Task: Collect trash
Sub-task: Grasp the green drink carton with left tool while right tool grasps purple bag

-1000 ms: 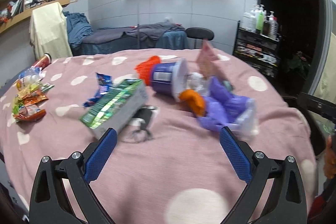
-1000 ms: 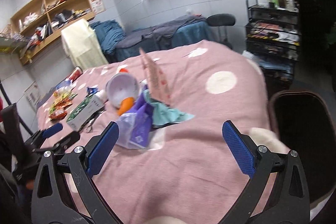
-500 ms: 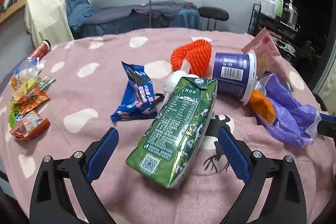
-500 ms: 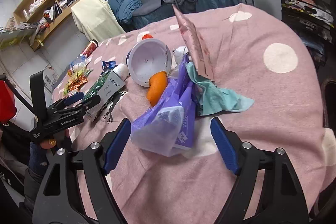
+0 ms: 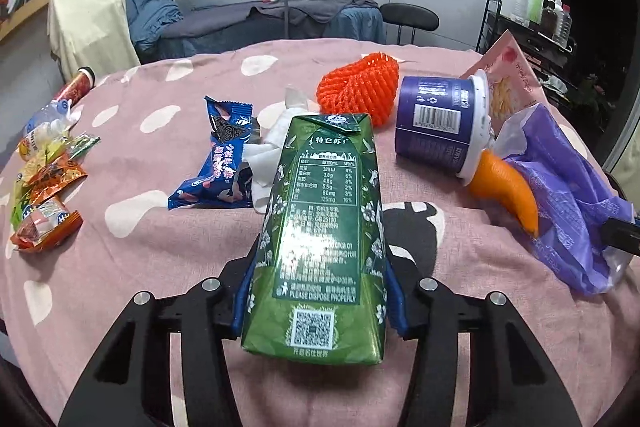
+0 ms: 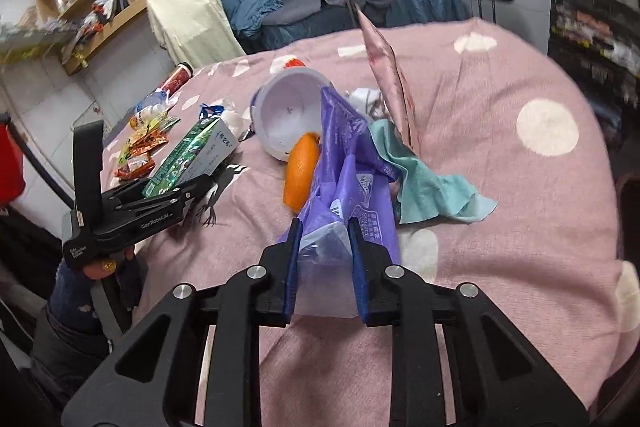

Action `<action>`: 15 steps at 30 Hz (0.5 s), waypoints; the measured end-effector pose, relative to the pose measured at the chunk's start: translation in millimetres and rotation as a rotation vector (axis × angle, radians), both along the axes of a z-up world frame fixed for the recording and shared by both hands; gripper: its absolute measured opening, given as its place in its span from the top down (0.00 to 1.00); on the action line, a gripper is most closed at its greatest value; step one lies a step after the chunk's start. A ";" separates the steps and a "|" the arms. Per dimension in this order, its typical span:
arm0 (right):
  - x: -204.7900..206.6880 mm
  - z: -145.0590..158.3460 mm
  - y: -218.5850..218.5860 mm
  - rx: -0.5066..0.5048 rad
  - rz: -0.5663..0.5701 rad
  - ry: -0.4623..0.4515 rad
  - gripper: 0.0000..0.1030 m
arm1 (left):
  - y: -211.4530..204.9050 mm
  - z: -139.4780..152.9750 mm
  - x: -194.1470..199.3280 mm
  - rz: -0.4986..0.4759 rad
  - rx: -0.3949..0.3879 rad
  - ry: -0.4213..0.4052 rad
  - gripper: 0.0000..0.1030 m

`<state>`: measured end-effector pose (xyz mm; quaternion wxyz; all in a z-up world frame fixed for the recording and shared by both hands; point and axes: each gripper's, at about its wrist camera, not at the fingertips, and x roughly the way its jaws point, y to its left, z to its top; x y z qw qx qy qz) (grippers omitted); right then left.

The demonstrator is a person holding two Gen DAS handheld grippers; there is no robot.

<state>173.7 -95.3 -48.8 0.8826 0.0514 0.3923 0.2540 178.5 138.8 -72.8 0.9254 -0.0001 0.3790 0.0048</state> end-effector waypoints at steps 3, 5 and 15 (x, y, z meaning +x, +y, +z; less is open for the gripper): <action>-19.5 11.4 1.6 -0.061 0.005 -0.121 0.78 | -2.4 6.1 -11.4 0.019 -0.024 -0.038 0.51; -28.5 14.9 -1.5 -0.078 -0.003 -0.165 0.79 | -4.8 8.7 -18.6 0.028 -0.043 -0.056 0.51; -59.9 36.5 -31.4 -0.037 -0.012 -0.268 0.79 | -26.4 23.7 -64.3 0.036 -0.145 -0.156 0.51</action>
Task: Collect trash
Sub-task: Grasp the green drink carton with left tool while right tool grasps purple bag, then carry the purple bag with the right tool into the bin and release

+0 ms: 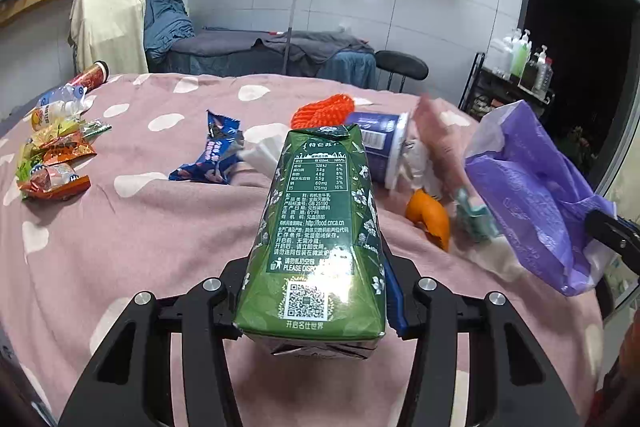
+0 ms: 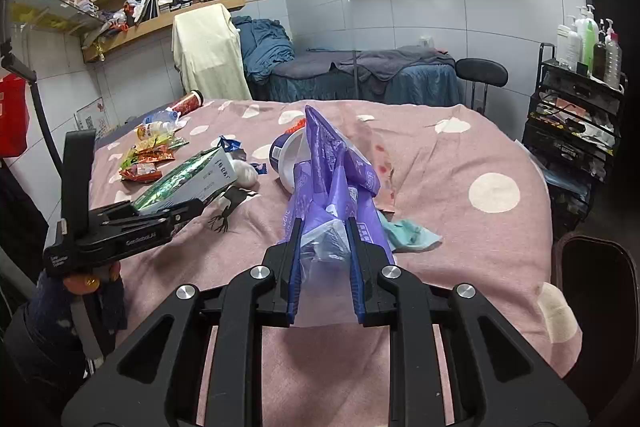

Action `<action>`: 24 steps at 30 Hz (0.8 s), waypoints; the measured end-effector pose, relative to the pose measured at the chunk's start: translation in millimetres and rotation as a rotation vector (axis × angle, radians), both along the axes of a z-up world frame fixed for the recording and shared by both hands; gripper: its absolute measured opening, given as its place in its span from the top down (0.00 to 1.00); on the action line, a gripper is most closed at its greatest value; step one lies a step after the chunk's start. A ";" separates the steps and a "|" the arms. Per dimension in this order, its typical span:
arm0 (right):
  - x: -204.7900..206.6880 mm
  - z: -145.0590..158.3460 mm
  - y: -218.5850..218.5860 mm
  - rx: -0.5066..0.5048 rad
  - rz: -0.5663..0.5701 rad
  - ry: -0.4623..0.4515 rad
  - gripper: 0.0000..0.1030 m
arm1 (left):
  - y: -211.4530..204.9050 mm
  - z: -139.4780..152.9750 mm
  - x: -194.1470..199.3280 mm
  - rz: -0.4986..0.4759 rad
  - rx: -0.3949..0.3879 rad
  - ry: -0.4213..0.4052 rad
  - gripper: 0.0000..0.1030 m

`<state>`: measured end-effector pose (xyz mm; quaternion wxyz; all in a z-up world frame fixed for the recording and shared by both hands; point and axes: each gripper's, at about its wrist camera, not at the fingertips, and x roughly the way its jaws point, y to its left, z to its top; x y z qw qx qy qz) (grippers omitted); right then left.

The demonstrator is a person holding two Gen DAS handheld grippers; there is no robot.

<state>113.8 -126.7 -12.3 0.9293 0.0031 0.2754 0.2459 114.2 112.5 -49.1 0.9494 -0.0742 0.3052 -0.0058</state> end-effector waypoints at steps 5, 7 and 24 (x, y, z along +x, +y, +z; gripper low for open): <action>-8.5 4.6 -13.4 0.028 -0.020 -0.012 0.79 | -12.3 10.0 -17.5 -0.015 -0.060 -0.056 0.51; -12.5 5.5 -18.9 0.037 -0.034 -0.018 0.79 | -18.8 13.4 -21.8 -0.026 -0.065 -0.073 0.51; -31.0 10.7 -118.6 0.098 -0.311 -0.065 0.79 | -94.3 34.0 -27.5 -0.183 -0.058 -0.160 0.51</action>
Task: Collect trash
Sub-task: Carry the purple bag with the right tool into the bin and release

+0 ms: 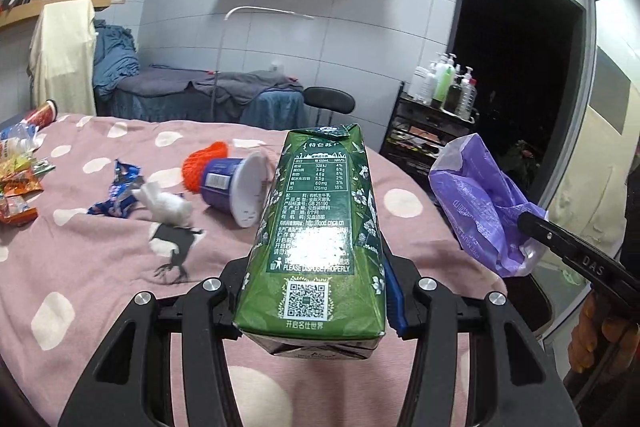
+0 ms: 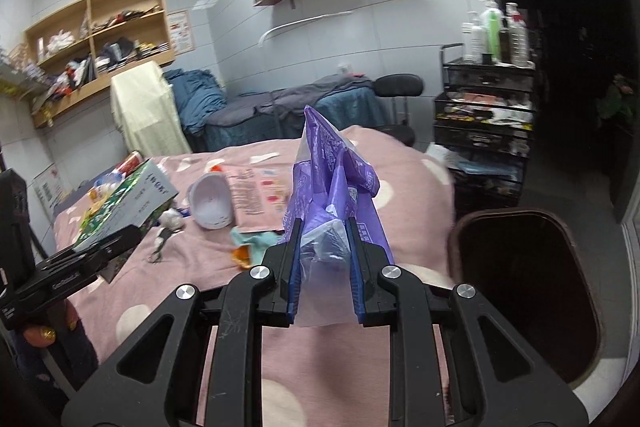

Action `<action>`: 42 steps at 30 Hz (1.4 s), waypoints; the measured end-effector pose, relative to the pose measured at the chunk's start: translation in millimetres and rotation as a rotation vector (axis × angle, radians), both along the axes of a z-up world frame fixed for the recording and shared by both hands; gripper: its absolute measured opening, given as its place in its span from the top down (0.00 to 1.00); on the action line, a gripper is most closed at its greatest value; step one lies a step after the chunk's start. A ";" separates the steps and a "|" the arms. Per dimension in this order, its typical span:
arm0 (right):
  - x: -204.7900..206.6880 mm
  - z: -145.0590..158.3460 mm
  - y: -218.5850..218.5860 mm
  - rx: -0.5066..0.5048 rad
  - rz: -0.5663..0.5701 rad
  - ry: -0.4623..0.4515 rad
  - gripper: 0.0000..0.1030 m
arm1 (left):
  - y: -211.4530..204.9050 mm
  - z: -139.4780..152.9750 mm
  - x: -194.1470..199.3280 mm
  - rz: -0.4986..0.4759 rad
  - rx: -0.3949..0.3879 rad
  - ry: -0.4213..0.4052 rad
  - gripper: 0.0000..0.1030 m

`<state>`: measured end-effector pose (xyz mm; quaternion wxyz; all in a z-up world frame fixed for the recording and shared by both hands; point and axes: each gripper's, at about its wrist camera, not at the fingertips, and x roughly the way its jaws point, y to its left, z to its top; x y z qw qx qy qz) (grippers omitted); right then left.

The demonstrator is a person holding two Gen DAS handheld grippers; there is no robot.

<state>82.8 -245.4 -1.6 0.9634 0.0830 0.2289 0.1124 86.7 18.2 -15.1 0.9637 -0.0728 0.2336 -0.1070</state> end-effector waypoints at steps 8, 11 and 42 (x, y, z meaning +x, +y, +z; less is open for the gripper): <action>1.7 -11.9 -62.5 0.024 -0.183 0.035 0.79 | -47.6 1.2 7.6 -0.124 0.009 -0.006 0.51; 3.0 -18.9 -81.8 0.023 -0.245 0.057 0.79 | -62.6 0.5 10.1 -0.167 0.014 -0.002 0.51; 48.1 -126.3 -176.2 0.062 -0.535 0.357 0.33 | -149.8 -18.7 22.6 -0.372 0.072 0.065 0.51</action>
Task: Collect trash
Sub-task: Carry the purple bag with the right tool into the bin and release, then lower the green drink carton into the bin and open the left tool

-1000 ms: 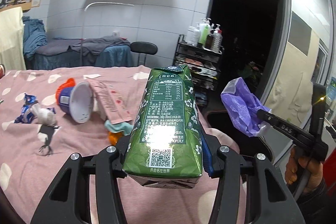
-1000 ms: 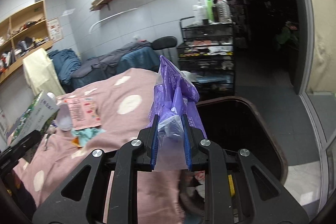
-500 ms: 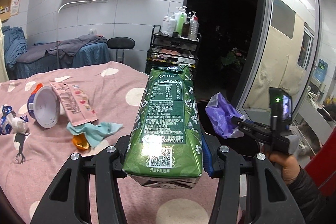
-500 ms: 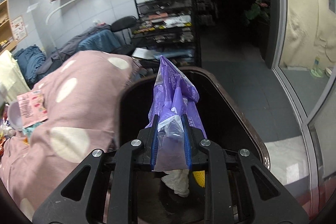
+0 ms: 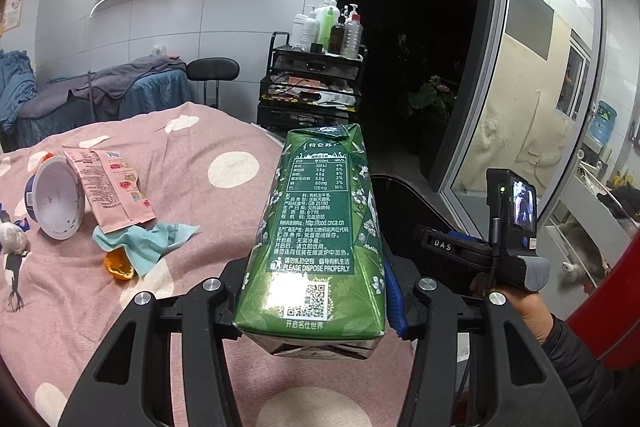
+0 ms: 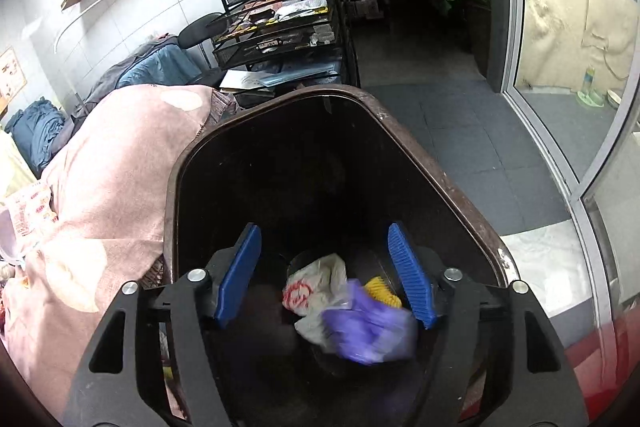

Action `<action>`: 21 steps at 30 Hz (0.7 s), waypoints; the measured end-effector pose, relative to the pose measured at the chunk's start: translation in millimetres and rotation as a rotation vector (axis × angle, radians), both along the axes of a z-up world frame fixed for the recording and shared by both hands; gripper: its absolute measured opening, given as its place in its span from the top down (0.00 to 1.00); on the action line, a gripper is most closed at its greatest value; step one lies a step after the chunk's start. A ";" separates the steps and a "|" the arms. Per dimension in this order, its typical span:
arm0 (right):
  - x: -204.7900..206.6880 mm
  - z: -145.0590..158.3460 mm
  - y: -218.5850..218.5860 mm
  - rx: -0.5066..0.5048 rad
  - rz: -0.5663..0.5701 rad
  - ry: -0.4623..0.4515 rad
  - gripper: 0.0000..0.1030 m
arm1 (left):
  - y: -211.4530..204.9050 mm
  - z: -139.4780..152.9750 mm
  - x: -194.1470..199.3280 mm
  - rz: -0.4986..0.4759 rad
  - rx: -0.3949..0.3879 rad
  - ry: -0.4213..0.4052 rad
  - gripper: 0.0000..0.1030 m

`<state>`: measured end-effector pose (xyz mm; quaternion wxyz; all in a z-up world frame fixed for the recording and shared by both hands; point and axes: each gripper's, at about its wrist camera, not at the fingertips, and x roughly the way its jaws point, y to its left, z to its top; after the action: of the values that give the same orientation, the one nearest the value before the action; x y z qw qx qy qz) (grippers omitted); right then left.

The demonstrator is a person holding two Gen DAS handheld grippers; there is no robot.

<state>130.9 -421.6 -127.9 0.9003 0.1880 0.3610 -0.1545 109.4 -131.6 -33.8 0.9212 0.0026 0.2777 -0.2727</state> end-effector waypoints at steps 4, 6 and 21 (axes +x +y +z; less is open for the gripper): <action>-11.4 6.5 -1.3 0.015 -0.018 -0.028 0.28 | -7.3 -0.6 2.5 -0.022 -0.003 0.014 0.51; -17.5 11.4 -1.7 0.018 -0.033 -0.047 0.26 | -12.7 -0.5 5.6 -0.039 -0.007 0.025 0.51; -69.7 66.9 -12.5 -0.079 -0.243 -0.242 0.13 | -88.9 -14.6 32.4 -0.175 0.039 0.151 0.51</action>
<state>61.1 -434.1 -61.0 0.9185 0.2119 0.2180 -0.2527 141.8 -220.5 -48.4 0.8701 0.0239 0.3503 -0.3459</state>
